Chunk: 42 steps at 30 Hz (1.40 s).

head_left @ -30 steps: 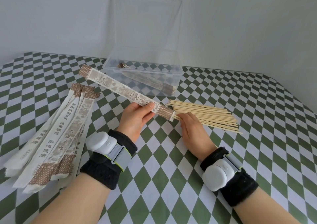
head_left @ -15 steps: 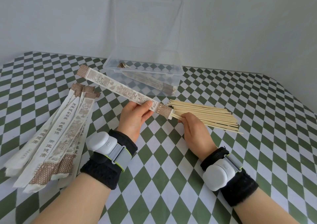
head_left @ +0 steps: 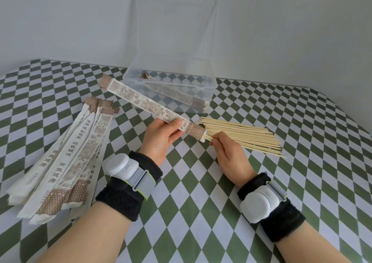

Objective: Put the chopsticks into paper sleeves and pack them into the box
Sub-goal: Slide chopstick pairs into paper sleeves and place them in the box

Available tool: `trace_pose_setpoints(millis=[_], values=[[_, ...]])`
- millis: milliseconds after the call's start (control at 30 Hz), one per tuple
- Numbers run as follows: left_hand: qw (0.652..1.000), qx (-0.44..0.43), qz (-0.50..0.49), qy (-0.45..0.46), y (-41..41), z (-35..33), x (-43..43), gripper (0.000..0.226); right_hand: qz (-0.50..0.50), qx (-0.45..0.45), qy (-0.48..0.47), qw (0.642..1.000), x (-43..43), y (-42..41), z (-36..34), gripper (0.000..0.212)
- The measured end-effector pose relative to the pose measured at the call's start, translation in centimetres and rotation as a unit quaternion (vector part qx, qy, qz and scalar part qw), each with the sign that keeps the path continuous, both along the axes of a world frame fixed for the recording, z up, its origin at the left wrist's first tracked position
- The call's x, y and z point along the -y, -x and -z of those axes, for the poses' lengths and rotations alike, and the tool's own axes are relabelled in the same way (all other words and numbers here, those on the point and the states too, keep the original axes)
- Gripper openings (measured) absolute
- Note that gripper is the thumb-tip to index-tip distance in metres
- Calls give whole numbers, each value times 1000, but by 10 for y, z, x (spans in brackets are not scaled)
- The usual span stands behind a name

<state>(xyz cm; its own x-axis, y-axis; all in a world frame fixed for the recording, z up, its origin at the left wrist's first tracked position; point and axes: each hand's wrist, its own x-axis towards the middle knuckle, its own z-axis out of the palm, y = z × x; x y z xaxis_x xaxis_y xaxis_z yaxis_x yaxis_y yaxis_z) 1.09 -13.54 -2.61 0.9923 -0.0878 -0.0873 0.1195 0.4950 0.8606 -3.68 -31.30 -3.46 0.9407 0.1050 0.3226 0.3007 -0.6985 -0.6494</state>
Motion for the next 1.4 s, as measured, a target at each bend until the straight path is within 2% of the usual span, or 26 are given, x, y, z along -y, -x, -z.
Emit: trace_pose_setpoints(millis=[133, 433, 667, 1000, 1133, 1333, 1400], values=[[1000, 8, 19, -9, 2, -2, 2, 12, -20, 1, 2, 1000, 0, -1, 1, 12], [998, -34, 25, 40, 2, -5, -1, 12, -91, -7, -80, 993, 0, 2, -4, 18], [997, -26, 62, 39, 3, -6, 2, 11, -85, -18, -118, 989, 2, 2, -4, 24], [996, -19, 76, 36, 3, -6, 2, 11, -73, -52, -157, 984, 3, 0, -3, 12], [996, -28, 75, 29, 2, -3, 1, 10, -63, -75, -146, 984, 3, -1, -3, 11], [997, -13, 78, -19, 4, 0, 3, 13, -41, -88, -96, 991, 0, -5, -10, 25], [996, -5, 87, -27, 5, -1, 4, 14, -33, -71, -103, 992, -5, -8, -11, 21]])
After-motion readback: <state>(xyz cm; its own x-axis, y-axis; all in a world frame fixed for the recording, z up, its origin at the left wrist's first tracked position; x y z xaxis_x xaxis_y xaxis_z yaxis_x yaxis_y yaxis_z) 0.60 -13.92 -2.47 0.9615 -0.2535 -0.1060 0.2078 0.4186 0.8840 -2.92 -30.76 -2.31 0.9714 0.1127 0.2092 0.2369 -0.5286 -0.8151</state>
